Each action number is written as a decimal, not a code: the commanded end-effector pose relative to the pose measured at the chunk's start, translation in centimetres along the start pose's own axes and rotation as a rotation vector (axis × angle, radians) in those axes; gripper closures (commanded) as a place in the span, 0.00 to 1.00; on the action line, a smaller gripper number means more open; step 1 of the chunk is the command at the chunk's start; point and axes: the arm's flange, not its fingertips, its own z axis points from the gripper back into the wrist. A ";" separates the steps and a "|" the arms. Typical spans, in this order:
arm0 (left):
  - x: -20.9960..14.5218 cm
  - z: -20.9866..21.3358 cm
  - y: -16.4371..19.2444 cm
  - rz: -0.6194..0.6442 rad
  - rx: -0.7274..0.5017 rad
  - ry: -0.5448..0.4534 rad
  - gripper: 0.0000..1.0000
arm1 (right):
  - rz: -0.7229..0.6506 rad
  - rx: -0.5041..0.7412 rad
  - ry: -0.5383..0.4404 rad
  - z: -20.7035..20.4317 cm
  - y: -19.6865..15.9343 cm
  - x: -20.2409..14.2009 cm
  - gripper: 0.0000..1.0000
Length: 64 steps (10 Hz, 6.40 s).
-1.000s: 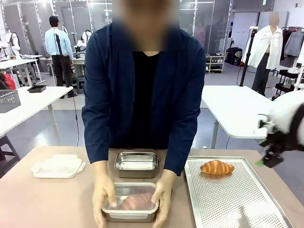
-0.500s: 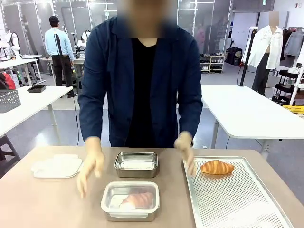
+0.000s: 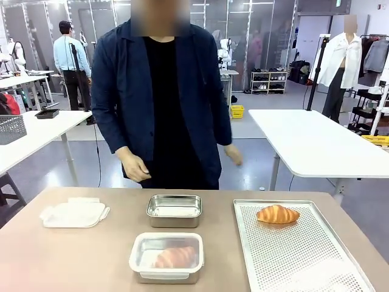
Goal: Place the bread into the airtight container.
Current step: Pick up a Butter Roll and place it into an empty Airtight Container.
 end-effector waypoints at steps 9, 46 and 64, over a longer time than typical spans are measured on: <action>0.3 0.3 -0.1 -0.001 -0.002 -0.004 0.00 | 0.159 0.051 0.124 -3.5 0.4 7.2 0.00; 0.3 0.3 -0.1 -0.001 -0.002 -0.004 0.00 | 0.556 0.193 0.978 -39.3 18.1 33.0 0.83; 0.3 0.3 -0.1 -0.001 -0.002 -0.004 0.00 | 0.496 0.205 0.895 -57.1 29.1 38.5 0.00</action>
